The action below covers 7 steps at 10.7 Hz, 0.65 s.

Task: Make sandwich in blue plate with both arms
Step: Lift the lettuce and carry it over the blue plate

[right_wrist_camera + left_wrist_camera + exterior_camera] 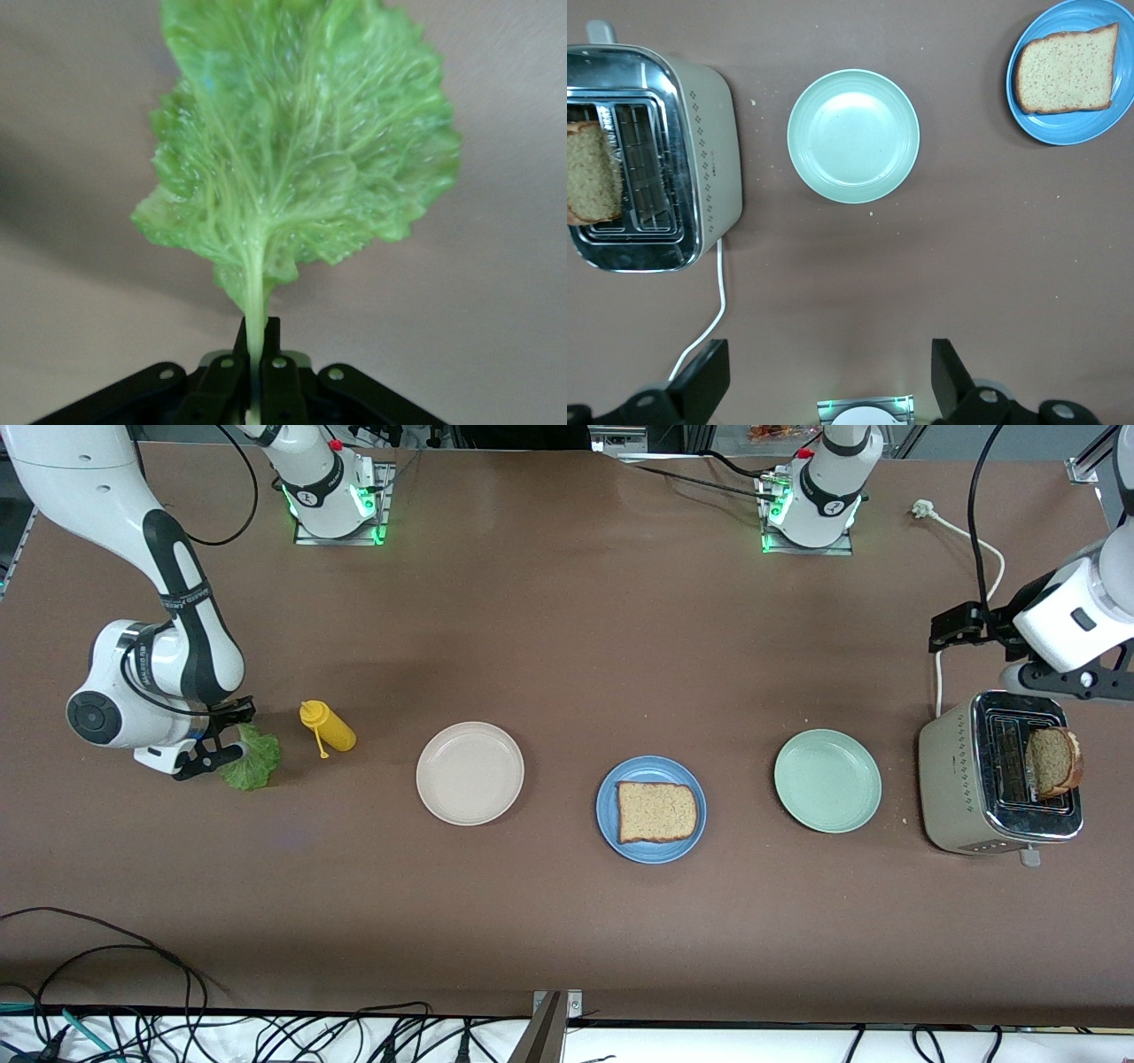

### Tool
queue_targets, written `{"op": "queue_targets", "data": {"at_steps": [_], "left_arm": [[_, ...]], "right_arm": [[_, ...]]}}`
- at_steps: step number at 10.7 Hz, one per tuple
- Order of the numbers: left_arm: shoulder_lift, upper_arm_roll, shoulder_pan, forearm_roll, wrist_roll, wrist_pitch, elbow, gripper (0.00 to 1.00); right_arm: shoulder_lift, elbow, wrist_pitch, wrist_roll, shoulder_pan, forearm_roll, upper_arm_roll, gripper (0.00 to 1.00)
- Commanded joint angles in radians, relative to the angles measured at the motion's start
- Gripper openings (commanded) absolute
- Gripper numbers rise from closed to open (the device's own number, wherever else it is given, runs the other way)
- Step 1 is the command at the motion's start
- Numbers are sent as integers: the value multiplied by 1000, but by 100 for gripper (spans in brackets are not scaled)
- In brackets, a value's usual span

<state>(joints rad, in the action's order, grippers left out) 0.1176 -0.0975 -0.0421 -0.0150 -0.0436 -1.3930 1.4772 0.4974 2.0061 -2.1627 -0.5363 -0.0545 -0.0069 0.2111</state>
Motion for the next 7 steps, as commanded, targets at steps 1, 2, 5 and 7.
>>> {"op": "queue_targets", "data": {"at_steps": [1,2,5,7], "left_arm": [[-36,1,-5,-51,5,-15,37,100],[-44,-2,-4,-81,4,-9,40,100],[-58,2,-5,-65,34,-15,45,100],[-55,5,7,-16,132,-27,41,100]], "right_arm": [[-75,-120,191,-24,10,19,-13,0],[-94,-185,275,-24,2,19,-16,0],[-117,-421,540,-10,1,24,-93,0],[-117,-550,631,13,-1,24,-174,0]]}}
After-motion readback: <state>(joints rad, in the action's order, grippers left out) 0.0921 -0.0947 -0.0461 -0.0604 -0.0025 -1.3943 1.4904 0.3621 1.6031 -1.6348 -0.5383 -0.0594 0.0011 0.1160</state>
